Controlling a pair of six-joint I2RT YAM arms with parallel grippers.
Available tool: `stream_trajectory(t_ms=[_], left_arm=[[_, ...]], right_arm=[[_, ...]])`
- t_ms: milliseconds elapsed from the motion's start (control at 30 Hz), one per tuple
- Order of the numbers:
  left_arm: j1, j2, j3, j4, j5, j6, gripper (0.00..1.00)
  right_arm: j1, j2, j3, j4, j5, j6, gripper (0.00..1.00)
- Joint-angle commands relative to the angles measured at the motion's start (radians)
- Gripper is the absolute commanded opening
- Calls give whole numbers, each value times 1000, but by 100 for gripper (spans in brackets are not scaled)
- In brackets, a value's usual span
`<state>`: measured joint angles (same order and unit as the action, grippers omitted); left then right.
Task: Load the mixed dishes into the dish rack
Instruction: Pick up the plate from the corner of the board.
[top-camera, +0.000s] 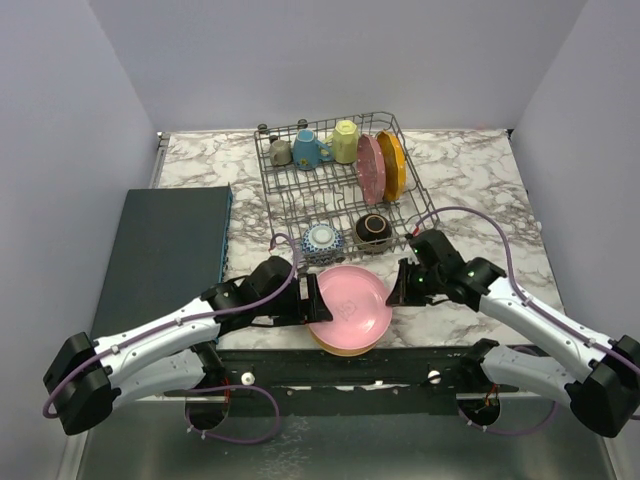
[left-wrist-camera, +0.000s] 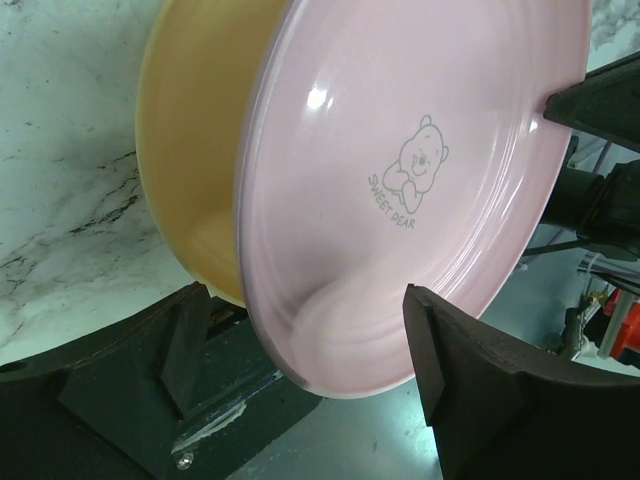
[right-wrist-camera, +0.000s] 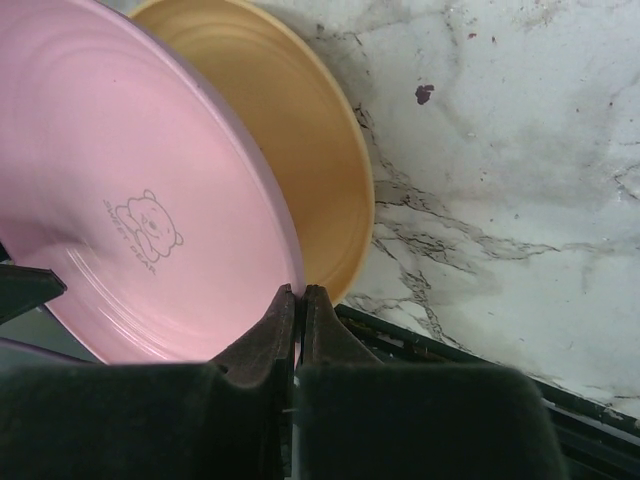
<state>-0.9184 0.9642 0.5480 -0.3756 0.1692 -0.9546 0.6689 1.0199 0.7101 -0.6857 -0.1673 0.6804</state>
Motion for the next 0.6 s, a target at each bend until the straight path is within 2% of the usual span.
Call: stream_trajectory(t_ms=[0, 200, 567], left_arm=[[-4, -38, 28, 1, 27, -22, 85], [-4, -76, 33, 4, 30, -39, 82], [-4, -133, 46, 72, 77, -76, 63]], right_arm=[[9, -29, 42, 2, -25, -5, 1], [9, -52, 43, 19, -56, -10, 0], [9, -104, 54, 57, -101, -17, 0]])
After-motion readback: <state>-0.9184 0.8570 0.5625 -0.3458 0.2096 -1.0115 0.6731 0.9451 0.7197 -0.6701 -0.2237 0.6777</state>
